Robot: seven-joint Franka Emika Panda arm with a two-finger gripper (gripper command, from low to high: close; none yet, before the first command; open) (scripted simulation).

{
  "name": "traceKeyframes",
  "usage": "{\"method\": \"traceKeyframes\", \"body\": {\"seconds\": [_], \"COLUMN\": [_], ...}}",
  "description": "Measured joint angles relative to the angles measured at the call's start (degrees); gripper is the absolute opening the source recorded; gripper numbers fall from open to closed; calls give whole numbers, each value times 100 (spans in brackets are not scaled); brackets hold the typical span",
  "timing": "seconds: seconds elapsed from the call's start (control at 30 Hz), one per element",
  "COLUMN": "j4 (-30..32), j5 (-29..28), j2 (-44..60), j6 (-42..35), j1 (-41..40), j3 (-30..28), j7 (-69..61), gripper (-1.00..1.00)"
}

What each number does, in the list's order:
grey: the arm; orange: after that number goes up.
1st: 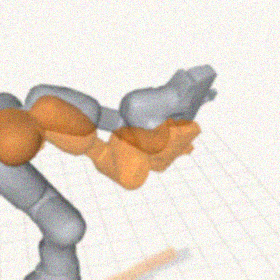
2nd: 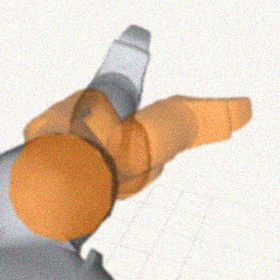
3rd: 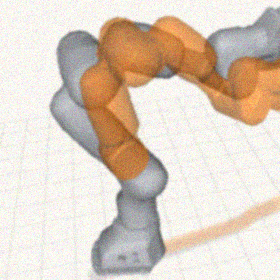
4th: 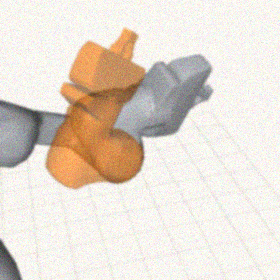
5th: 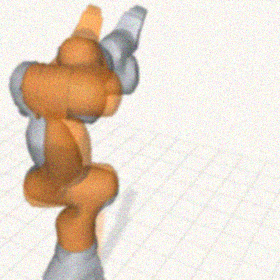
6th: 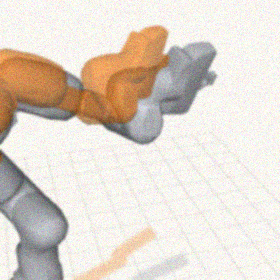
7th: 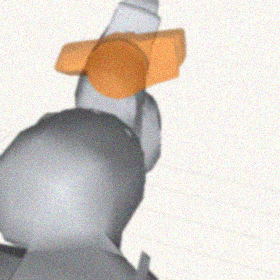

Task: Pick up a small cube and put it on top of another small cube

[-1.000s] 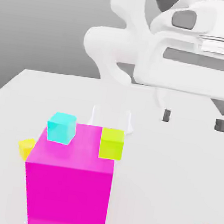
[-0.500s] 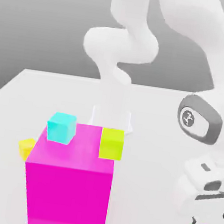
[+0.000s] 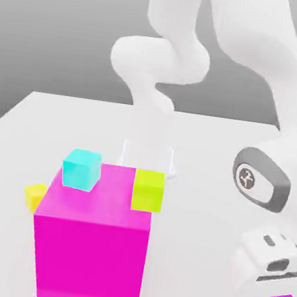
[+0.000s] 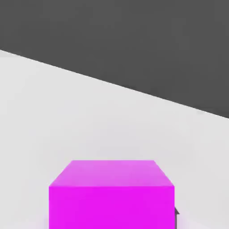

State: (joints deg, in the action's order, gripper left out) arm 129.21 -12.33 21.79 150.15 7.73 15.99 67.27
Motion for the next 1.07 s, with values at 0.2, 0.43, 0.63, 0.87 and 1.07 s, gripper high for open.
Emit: {"method": "traceKeyframes", "body": {"seconds": [0.2,0.43,0.63,0.87,1.07], "j4": [213,509,803,1244,1609], "j5": [175,410,789,1188,1207], "j2": [-1141,-2529,-3756,-4354,-4099], "j6": [-638,-1575,-2524,-2986,-2395], "j1": [-383,-1126,-1598,-2046,-2063], "j3": [-384,-776,-1230,-1721,-1738], "j7": [378,800,1142,1412,1413], "gripper": [-100,-100,-100,-100,100]}}
